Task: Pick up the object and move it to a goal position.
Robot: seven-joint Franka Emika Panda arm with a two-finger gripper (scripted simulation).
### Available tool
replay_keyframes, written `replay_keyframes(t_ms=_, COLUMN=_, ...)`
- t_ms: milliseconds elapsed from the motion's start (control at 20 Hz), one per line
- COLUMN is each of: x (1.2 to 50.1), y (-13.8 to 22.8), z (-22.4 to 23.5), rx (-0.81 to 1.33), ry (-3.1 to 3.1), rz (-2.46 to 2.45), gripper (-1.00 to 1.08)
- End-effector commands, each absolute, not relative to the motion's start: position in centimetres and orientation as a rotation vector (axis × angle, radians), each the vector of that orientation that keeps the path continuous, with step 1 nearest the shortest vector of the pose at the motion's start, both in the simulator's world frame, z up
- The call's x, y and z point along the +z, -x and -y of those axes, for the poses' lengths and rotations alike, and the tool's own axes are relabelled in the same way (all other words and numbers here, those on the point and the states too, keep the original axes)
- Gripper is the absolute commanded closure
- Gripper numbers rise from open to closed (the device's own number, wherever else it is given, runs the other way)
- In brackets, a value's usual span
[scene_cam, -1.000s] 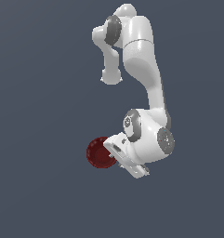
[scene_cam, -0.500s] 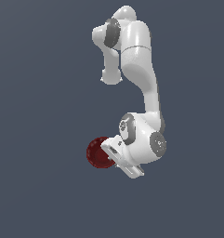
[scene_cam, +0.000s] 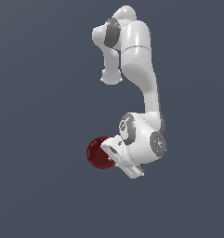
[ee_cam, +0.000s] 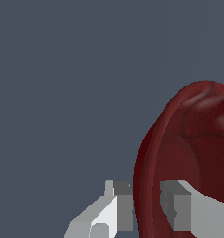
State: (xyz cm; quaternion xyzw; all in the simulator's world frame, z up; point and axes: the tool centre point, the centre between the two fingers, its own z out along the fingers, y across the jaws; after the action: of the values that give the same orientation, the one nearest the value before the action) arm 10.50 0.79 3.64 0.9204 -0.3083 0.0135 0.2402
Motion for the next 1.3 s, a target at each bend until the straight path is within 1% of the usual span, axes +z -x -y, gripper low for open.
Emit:
replay_keyframes(t_ms=0, x=3.6, y=-10.5, z=-0.8, rx=0.037, ry=-2.519, rz=0.843, gripper=1.08)
replay_keyframes(t_ms=650, x=5.4, y=-9.0, z=0.2, rx=0.037, ry=-2.519, rz=0.844, gripper=1.08)
replay_keyframes(t_ms=1250, x=10.6, y=-4.8, z=3.0, rx=0.035, ry=-2.522, rz=0.844, gripper=1.08)
